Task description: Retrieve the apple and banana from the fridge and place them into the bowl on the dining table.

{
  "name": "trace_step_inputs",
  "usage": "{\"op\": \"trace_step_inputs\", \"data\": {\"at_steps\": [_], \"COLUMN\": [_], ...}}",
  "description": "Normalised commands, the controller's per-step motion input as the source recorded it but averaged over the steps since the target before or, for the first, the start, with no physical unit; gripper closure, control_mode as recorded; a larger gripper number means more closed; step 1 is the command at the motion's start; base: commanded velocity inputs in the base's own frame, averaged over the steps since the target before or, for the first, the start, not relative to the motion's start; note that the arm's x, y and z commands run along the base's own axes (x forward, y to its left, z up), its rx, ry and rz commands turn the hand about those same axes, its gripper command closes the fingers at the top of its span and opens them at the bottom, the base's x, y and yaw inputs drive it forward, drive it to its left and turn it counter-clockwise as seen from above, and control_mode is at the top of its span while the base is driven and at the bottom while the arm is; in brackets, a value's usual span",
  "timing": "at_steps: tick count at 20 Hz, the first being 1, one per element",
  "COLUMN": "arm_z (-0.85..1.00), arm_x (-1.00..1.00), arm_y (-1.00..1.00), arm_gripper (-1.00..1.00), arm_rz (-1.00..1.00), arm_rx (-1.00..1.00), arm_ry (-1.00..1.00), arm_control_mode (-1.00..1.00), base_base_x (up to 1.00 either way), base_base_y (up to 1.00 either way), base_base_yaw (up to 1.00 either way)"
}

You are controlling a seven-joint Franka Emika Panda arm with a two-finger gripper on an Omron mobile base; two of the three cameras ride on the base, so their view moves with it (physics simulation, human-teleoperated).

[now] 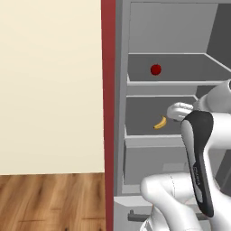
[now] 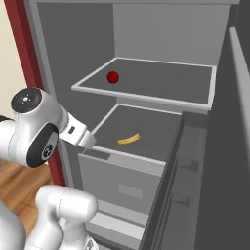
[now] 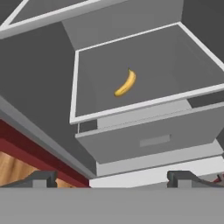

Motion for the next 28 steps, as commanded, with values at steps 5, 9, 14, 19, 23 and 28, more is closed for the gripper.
{"op": "trace_step_inputs", "data": {"at_steps": [5, 9, 14, 19, 23, 28], "arm_z": [0.12, 0.44, 0.45, 0.2, 0.0, 0.22], "arm_x": [0.17, 0.0, 0.04, -0.03, 0.07, 0.29], "arm_y": [-0.11, -0.09, 0.01, 0.0, 0.0, 0.0], "arm_gripper": [-1.0, -1.0, -1.0, -1.0, -1.0, -1.0], "arm_rz": [0.08, 0.06, 0.08, 0.23, 0.26, 0.17], "arm_rx": [0.0, -0.04, -0.12, -0.1, -0.06, -0.1], "arm_ry": [0.05, 0.0, -0.01, -0.2, -0.19, 0.01], "arm_control_mode": [-1.0, -1.0, -1.0, -1.0, -1.0, -1.0], "base_base_x": [0.0, 0.0, 0.0, 0.0, 0.0, 0.0], "base_base_y": [0.0, 0.0, 0.0, 0.0, 0.0, 0.0], "base_base_yaw": [0.0, 0.0, 0.0, 0.0, 0.0, 0.0]}}
